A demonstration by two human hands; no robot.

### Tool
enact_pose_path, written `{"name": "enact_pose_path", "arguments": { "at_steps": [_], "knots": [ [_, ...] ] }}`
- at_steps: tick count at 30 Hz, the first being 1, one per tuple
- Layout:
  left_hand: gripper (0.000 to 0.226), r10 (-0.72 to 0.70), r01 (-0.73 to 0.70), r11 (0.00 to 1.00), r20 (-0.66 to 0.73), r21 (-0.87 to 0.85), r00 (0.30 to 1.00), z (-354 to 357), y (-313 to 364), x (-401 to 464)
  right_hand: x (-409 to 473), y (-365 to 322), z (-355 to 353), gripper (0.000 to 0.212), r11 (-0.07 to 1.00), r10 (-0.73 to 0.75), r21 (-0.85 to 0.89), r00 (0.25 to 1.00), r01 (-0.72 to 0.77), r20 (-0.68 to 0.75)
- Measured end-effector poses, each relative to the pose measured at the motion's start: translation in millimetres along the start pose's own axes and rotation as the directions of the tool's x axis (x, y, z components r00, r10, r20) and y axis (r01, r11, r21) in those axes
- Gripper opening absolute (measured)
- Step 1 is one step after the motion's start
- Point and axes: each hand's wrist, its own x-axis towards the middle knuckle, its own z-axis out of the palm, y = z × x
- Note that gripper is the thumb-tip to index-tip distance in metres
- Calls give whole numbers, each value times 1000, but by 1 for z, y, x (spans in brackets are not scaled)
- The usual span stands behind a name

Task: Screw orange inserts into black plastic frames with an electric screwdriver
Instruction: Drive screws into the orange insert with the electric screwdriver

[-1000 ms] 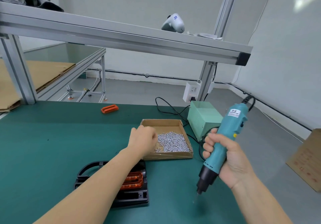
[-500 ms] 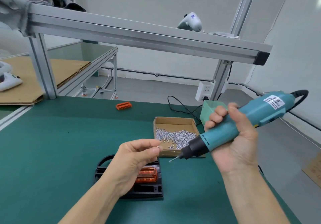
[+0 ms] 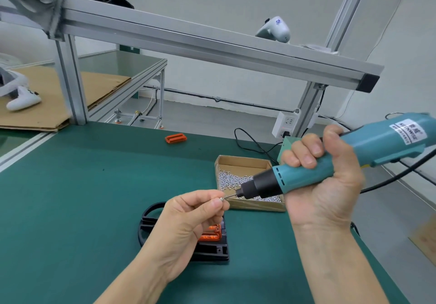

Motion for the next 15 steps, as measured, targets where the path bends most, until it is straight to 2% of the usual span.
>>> {"name": "enact_pose_path", "arguments": {
  "at_steps": [8,15],
  "knots": [
    [15,24,-24,1000,-18,12,1000,5,-1,-3,-2,0,0,13,1000,-4,-6,1000,4,-1],
    [26,129,-117,963,-35,242,991,3,2,-4,-6,4,0,16,995,-61,-75,997,64,52]
  ]
}}
